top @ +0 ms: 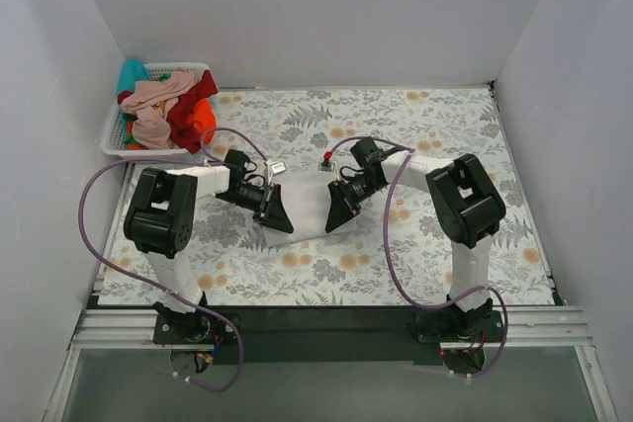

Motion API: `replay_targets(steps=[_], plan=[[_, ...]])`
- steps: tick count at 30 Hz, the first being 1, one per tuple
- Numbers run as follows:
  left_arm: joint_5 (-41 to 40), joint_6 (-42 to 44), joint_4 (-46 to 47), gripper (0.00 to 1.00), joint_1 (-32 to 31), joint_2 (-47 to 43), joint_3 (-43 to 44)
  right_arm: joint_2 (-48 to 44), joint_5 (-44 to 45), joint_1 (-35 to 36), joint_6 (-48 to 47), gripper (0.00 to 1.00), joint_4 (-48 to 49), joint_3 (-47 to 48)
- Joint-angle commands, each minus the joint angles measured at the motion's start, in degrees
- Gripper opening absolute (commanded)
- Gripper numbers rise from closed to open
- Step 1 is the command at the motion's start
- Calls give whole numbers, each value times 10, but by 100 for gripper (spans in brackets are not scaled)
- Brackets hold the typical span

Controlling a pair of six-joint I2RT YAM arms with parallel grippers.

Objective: Fold and stack the t-shirts
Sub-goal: Fold the tshirt, then neatly place the folded tshirt to the corner

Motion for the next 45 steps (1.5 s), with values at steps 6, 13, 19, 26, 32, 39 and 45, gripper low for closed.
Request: replay_targets(steps=[6,13,19,26,32,39,45], plan=[[-82,36,-11,22,66,111,29,93,19,-70,-56,18,-26,5],[-3,66,-57,29,76,43,45,22,37,-84,-45,28,-54,21],[-23,-87,104,52,112,-173,1,-135,192,-65,85,62,44,47],[-268,-177,147,76,122,-279,39,-114,483,84,109,83,33,104],[-381,-246,123,90,122,-290,56,-15,614,191,134,98,11,175],[-396,-233,132,92,122,-317,32,90,719,200,147,98,-4,195],[-402,-219,135,92,122,-319,23,69,703,101,109,98,0,124]])
